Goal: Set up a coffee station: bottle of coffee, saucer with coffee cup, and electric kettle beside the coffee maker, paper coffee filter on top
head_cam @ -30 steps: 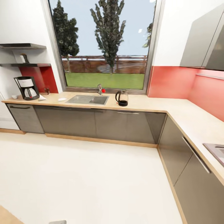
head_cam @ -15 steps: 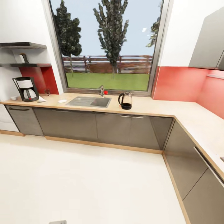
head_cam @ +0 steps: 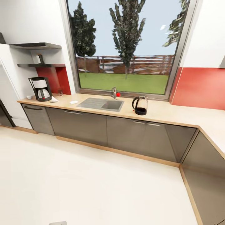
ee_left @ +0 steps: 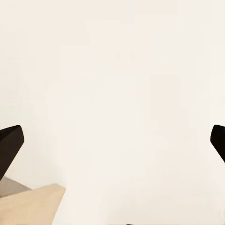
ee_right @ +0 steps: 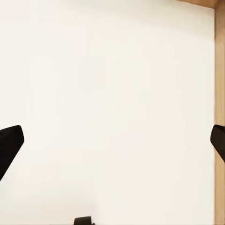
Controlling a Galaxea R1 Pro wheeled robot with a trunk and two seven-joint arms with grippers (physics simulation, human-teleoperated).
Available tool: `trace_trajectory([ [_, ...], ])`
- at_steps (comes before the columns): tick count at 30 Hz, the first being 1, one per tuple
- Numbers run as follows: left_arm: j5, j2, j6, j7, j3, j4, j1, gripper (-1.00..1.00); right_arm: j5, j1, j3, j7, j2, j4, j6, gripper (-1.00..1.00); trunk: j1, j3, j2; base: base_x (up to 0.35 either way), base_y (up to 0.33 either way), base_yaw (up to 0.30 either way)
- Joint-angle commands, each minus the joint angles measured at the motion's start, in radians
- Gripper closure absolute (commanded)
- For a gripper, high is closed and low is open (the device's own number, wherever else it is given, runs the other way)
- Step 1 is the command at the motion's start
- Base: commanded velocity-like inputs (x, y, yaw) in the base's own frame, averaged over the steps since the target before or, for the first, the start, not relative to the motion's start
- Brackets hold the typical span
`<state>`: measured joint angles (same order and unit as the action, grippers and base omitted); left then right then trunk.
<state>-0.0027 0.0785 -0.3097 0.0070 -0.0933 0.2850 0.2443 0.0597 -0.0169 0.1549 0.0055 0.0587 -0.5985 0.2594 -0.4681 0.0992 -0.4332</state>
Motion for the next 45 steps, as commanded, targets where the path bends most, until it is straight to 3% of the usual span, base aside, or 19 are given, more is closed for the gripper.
trace_trajectory([
  [1, 0.0, 0.0, -0.003, 0.001, -0.002, -0.001, 0.001, -1.0, 0.006, -0.001, 0.003, 0.001, 0.0, 0.0, 0.003, -1.0, -0.001, 0.002, -0.002, 0.339, -0.045, 0.243],
  [29, 0.0, 0.0, -0.003, 0.001, -0.002, -0.001, 0.001, -1.0, 0.006, -0.001, 0.003, 0.001, 0.0, -0.001, 0.003, -1.0, -0.001, 0.002, -0.002, 0.322, -0.152, 0.243],
  [45, 0.0, 0.0, -0.003, 0.001, -0.003, -0.001, 0.001, -1.0, 0.006, -0.001, 0.003, 0.001, 0.0, -0.001, 0.003, -1.0, -0.001, 0.002, -0.002, 0.319, -0.016, 0.243],
])
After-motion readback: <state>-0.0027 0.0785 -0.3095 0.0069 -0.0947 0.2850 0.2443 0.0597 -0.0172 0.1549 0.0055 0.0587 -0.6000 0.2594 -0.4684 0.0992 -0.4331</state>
